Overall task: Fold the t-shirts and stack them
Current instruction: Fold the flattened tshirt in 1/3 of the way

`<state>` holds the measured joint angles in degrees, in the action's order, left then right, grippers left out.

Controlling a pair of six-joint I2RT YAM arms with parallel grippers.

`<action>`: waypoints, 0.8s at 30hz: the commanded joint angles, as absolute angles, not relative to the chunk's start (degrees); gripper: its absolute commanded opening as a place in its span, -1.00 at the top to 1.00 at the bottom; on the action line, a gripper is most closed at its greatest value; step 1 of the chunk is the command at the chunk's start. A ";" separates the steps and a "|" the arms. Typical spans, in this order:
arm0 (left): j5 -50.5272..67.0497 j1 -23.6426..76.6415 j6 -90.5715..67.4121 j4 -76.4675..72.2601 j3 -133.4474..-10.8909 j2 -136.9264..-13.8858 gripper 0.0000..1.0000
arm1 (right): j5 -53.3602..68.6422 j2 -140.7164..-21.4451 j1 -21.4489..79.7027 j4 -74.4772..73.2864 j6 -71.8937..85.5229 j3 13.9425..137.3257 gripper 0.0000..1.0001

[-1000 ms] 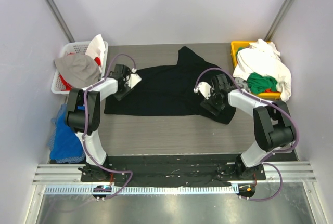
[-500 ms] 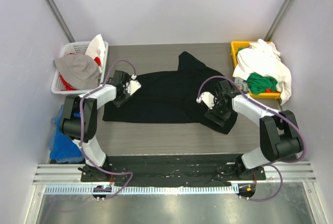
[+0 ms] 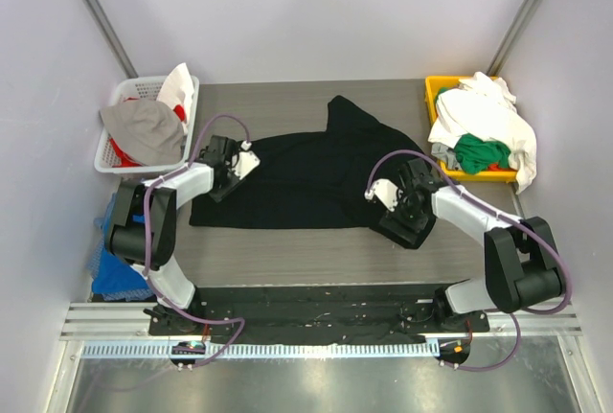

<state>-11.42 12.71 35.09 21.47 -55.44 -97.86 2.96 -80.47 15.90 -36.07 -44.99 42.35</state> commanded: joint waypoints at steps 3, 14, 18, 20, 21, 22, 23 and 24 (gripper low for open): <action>-9.32 13.01 33.40 24.17 -52.47 -98.88 0.18 | 1.67 -77.17 15.73 -31.03 -45.18 41.83 -0.56; -9.58 13.09 33.13 23.03 -52.38 -99.84 0.18 | 0.26 -71.72 15.73 -23.13 -43.59 47.11 -0.56; -9.49 13.01 33.13 23.20 -52.73 -100.02 0.18 | -2.11 -72.77 15.65 -15.31 -43.59 43.51 -0.57; -9.49 13.09 32.87 23.38 -53.17 -100.46 0.18 | -2.81 -75.75 15.64 -10.93 -43.95 41.58 -0.57; -9.49 13.10 32.87 23.55 -53.26 -100.37 0.18 | -2.73 -76.89 15.73 -9.85 -44.03 40.96 -0.57; -9.49 13.10 32.87 23.55 -53.44 -100.46 0.18 | -2.55 -77.86 15.73 -9.06 -44.12 40.70 -0.57; -9.49 13.18 32.87 23.64 -53.35 -100.37 0.18 | -2.20 -79.52 15.65 -7.40 -44.03 40.43 -0.57; -9.49 13.10 32.78 23.73 -53.44 -100.37 0.18 | -2.02 -80.06 15.73 -6.51 -44.03 39.99 -0.57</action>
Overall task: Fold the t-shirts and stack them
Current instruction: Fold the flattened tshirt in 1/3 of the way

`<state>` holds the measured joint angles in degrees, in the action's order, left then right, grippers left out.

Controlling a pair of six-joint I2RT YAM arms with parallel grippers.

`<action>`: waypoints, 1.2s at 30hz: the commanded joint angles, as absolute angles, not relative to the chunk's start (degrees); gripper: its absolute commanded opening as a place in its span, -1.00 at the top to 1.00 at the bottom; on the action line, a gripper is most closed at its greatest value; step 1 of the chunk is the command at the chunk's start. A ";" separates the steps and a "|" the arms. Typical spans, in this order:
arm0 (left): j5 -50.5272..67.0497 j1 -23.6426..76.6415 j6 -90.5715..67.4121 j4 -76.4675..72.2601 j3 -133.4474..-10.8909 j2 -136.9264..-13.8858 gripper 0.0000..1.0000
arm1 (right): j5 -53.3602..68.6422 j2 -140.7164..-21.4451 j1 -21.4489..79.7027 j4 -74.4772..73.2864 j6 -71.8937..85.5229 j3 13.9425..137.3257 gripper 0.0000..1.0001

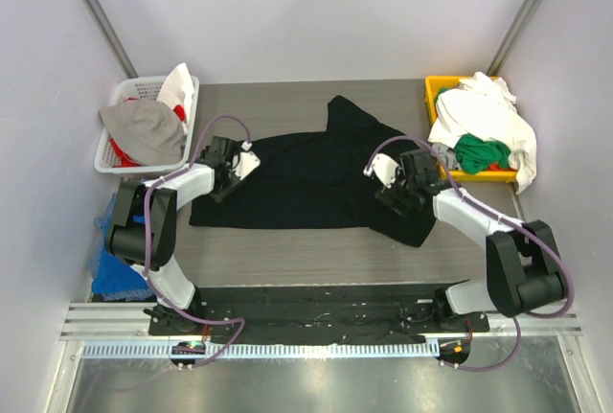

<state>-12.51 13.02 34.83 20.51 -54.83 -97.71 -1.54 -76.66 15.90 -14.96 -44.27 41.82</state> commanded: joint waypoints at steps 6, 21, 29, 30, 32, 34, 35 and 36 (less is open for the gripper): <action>-10.02 13.18 32.96 25.04 -53.35 -99.76 0.18 | -0.71 -82.97 15.65 -6.15 -44.74 39.20 -0.56; -9.67 14.41 32.78 27.95 -50.63 -97.21 0.17 | 3.25 -81.13 15.73 -28.38 -50.89 39.55 -0.56; -9.14 15.29 31.38 28.12 -46.15 -94.58 0.17 | 3.95 -77.44 15.73 -32.17 -51.42 37.71 -0.56; -9.05 15.29 31.03 28.21 -45.19 -94.05 0.17 | 3.96 -76.39 15.82 -32.43 -51.33 37.18 -0.56; -8.96 15.56 30.76 28.21 -44.04 -92.99 0.17 | 4.13 -75.33 15.73 -32.78 -51.07 36.48 -0.56; -8.88 15.82 30.41 28.39 -42.54 -91.59 0.17 | 4.13 -74.01 15.73 -33.22 -50.98 35.42 -0.56; -8.88 15.82 30.41 28.56 -42.19 -91.15 0.17 | 4.22 -73.57 15.73 -33.22 -50.80 35.25 -0.56; -8.88 15.99 30.24 28.74 -41.58 -90.27 0.16 | 4.22 -73.30 15.82 -33.31 -50.54 34.81 -0.56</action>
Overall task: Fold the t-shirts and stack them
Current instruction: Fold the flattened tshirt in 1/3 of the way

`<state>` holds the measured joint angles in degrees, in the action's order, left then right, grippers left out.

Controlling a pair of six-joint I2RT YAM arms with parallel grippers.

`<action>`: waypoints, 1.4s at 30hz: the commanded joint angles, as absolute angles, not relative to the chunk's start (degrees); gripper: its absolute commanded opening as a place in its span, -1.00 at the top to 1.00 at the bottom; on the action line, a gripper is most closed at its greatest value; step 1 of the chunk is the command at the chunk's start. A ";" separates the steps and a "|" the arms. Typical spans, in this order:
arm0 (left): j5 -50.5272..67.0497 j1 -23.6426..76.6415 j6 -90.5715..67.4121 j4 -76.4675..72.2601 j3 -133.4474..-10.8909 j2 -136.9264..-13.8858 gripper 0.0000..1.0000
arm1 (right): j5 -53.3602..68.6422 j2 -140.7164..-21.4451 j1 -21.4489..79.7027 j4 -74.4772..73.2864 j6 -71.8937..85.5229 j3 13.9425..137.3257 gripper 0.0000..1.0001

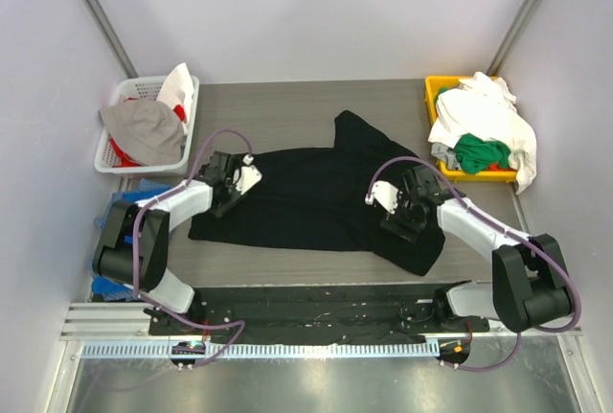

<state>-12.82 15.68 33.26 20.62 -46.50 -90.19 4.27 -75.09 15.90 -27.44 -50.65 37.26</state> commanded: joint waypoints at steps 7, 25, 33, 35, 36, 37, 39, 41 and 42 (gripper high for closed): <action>-8.44 16.35 29.09 29.97 -38.59 -86.49 0.15 | 5.18 -69.88 15.73 -34.89 -49.48 34.19 -0.57; -2.82 17.75 25.49 37.34 -39.89 -74.01 0.11 | 3.52 -63.98 15.91 -38.14 -47.20 41.03 -0.62; -4.65 17.75 27.59 36.40 -50.79 -72.33 0.00 | 1.06 -66.35 15.82 -33.33 -43.60 51.76 -0.68; -5.97 17.75 27.95 34.90 -53.69 -75.05 0.00 | -2.26 -68.72 15.91 -30.34 -43.16 53.60 -0.68; -6.32 17.75 27.69 33.24 -54.57 -76.28 0.00 | -3.07 -69.77 15.82 -26.75 -43.07 54.22 -0.68; -6.42 17.67 27.42 32.53 -56.58 -78.55 0.00 | -4.64 -70.92 15.73 -24.37 -42.46 54.66 -0.69; -6.15 17.67 25.93 30.86 -58.61 -81.11 0.01 | -5.18 -75.74 15.47 -18.49 -40.97 57.38 -0.68; -5.28 17.75 24.97 30.50 -61.95 -84.09 0.01 | -3.97 -82.57 14.42 -16.09 -35.79 63.33 -0.66; -4.58 17.75 24.00 30.41 -63.01 -85.07 0.01 | -2.65 -85.49 13.81 -15.65 -33.77 66.15 -0.65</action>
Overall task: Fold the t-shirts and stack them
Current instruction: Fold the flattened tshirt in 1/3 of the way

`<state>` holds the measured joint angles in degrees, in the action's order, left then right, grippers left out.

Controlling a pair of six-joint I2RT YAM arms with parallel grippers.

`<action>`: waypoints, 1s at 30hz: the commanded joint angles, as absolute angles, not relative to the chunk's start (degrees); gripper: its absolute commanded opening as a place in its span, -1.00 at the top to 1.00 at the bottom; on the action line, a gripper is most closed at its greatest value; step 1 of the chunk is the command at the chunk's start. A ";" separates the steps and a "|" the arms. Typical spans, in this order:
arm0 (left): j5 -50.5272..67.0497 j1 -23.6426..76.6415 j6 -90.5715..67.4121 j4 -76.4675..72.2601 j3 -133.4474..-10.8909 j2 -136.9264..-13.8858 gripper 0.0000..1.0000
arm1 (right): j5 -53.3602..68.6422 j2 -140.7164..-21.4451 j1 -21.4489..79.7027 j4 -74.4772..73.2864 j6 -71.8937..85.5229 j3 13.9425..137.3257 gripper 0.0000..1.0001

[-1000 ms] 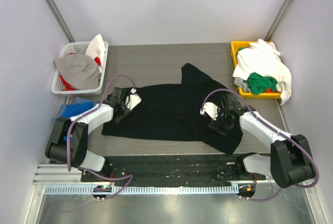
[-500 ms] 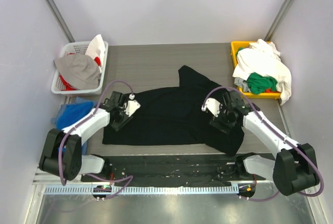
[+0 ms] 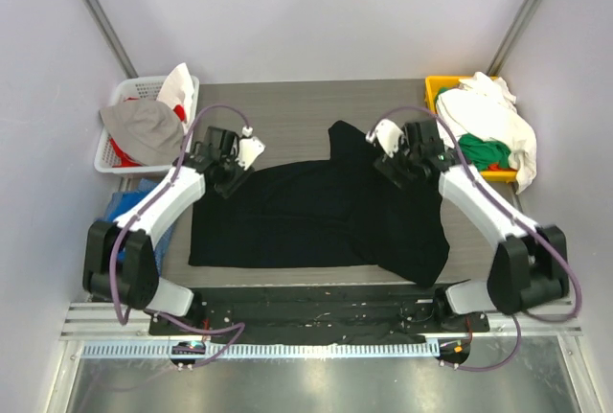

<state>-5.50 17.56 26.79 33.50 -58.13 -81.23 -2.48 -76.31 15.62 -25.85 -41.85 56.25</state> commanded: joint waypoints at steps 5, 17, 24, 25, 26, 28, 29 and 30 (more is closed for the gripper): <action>-3.52 17.58 23.12 31.64 -69.78 -90.86 0.00 | 2.53 -101.05 10.38 -16.70 -20.59 84.44 -0.63; 4.21 13.45 20.74 33.31 -76.11 -97.29 -0.20 | 20.91 -124.18 2.99 -27.76 -10.11 108.10 -0.63; 4.30 12.66 20.74 34.98 -78.31 -99.14 -0.34 | 26.80 -129.99 1.85 -34.62 -10.90 113.64 -0.65; 4.31 12.66 20.74 35.15 -78.48 -99.49 -0.34 | 28.11 -130.34 1.58 -34.98 -10.81 113.99 -0.65; 4.22 12.57 20.83 35.24 -78.57 -99.49 -0.35 | 28.56 -130.78 1.67 -35.15 -10.81 113.91 -0.65; 4.31 12.39 20.83 35.16 -78.75 -100.19 -0.34 | 29.09 -131.22 1.58 -35.33 -10.99 114.26 -0.65; 4.31 12.39 21.00 35.42 -78.92 -100.46 -0.35 | 29.87 -131.83 1.58 -35.51 -11.16 114.52 -0.65; 4.31 12.48 21.27 35.68 -79.19 -100.63 -0.35 | 30.23 -132.18 1.41 -35.68 -11.16 115.22 -0.65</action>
<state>2.96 12.82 21.34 34.59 -76.71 -99.90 25.74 -131.70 1.76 -34.00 -11.64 111.46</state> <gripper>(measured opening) 0.671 0.826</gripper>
